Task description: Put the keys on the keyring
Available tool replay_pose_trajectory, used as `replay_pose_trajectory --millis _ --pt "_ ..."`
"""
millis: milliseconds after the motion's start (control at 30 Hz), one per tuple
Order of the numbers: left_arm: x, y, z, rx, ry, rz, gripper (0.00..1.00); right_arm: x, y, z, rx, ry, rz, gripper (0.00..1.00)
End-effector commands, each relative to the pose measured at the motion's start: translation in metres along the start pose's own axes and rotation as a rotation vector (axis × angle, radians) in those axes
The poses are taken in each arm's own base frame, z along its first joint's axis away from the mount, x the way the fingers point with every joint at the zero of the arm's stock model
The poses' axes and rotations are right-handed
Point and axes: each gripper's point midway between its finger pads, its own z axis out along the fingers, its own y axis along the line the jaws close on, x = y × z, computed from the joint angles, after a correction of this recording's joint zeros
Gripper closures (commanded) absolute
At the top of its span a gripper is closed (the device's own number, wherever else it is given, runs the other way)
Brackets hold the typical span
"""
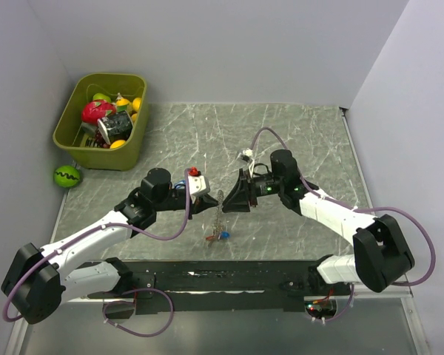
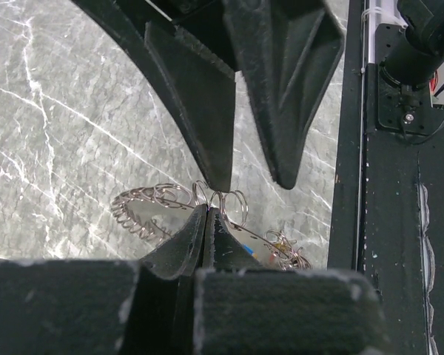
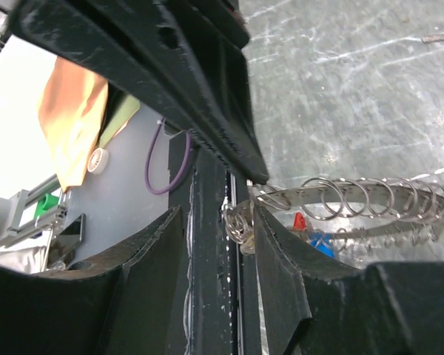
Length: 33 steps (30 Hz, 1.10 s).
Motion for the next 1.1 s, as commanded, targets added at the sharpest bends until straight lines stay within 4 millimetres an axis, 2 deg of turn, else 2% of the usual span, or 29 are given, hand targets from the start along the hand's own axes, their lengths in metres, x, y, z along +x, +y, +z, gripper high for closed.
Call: replay_pose_trajectory --millis 0,300,467,567,600,767,800,833,900,1000,1067 --pt "-0.039 -0.001 -0.001 0.02 -0.098 0.08 0.99 -0.023 0.0 0.004 0.02 -0.034 -0.076 0.5" --pt "-0.042 -0.003 0.001 0.039 -0.115 0.077 0.99 -0.026 -0.007 0.009 0.054 -0.045 -0.066 0.49" --pt "-0.046 -0.004 0.001 0.046 -0.131 0.081 0.99 -0.024 -0.008 0.016 0.046 -0.034 -0.052 0.62" --pt "-0.047 -0.005 0.001 0.049 -0.128 0.081 0.99 -0.024 -0.007 0.019 0.043 -0.034 -0.046 0.86" --pt "-0.047 -0.004 0.001 0.047 -0.127 0.08 0.99 -0.024 -0.006 0.019 0.038 -0.034 -0.046 1.0" --pt "-0.043 0.002 -0.001 0.0 -0.114 0.065 0.99 -0.023 -0.005 0.017 0.051 -0.042 -0.05 1.0" --pt "-0.046 0.003 -0.003 -0.015 -0.122 0.066 0.93 -0.025 -0.003 0.016 0.047 -0.052 -0.068 1.0" --pt "-0.045 0.006 -0.004 -0.036 -0.124 0.05 0.84 -0.026 -0.003 0.016 0.055 -0.059 -0.073 1.0" --pt "-0.048 0.011 -0.009 -0.09 -0.14 0.034 0.55 -0.028 -0.001 0.014 0.054 -0.071 -0.085 1.0" --pt "-0.055 0.009 -0.015 -0.108 -0.195 0.0 0.4 -0.029 0.001 0.013 0.051 -0.088 -0.109 1.0" --pt "-0.065 0.009 -0.022 -0.101 -0.246 0.01 0.39 -0.028 0.002 0.013 0.048 -0.094 -0.106 1.0"
